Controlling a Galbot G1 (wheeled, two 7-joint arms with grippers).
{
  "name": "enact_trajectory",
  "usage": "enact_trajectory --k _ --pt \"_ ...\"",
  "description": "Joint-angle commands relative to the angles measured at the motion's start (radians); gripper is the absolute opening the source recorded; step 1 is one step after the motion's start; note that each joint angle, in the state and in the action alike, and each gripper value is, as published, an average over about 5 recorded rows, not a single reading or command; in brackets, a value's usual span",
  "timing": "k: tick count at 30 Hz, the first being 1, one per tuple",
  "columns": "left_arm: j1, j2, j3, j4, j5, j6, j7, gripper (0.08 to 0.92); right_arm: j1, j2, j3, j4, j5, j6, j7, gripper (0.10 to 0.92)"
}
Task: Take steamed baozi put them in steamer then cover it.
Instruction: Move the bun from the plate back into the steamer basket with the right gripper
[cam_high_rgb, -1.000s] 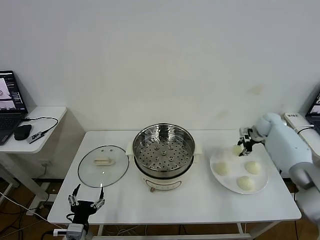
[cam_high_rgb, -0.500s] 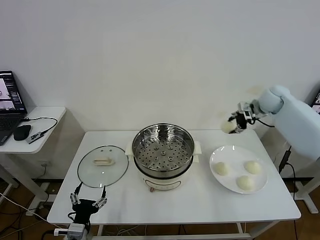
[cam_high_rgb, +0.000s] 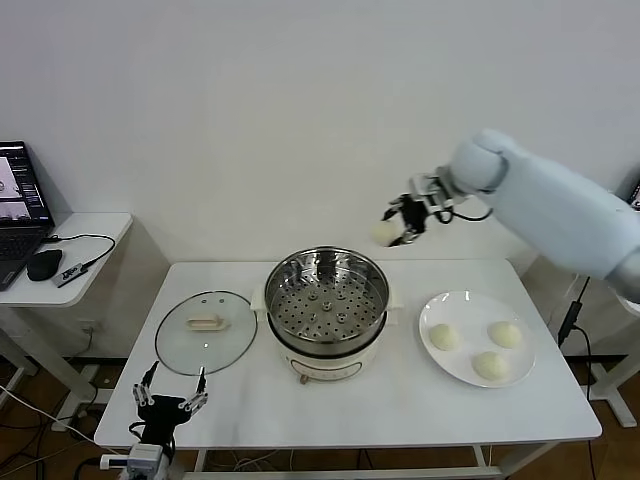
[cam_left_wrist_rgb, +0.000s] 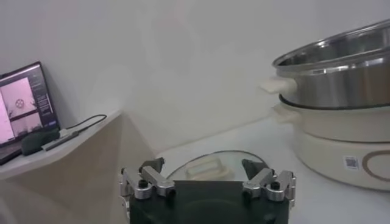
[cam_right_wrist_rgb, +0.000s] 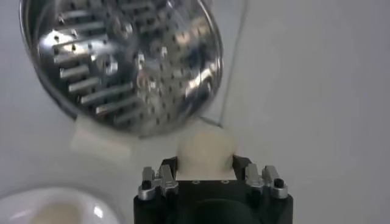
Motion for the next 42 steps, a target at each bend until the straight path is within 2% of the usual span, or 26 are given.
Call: enact_trajectory --k 1,8,14,22,37,39,42 --pt "-0.002 -0.001 -0.009 0.001 -0.003 0.001 0.001 0.823 0.040 0.178 -0.167 0.005 0.013 0.086 0.043 0.577" --pt "-0.007 -0.010 -0.020 -0.001 -0.010 0.001 0.002 0.823 -0.006 0.239 -0.220 -0.084 -0.208 0.236 0.119 0.577" --pt "-0.009 -0.019 -0.021 -0.002 -0.009 0.001 0.002 0.823 -0.054 0.282 -0.212 -0.165 -0.319 0.372 0.178 0.577" --pt "-0.012 -0.024 -0.023 0.001 -0.009 0.002 0.002 0.823 -0.089 0.316 -0.179 -0.248 -0.408 0.490 0.243 0.577" --pt "-0.016 -0.032 -0.018 0.006 -0.007 0.002 0.002 0.823 -0.109 0.345 -0.172 -0.310 -0.477 0.544 0.264 0.587" --pt "-0.016 -0.033 -0.017 0.005 -0.007 0.003 0.002 0.823 -0.109 0.349 -0.169 -0.320 -0.495 0.555 0.270 0.605" --pt "-0.017 -0.034 -0.016 0.003 -0.007 0.003 0.002 0.823 -0.104 0.351 -0.167 -0.327 -0.498 0.566 0.280 0.673"
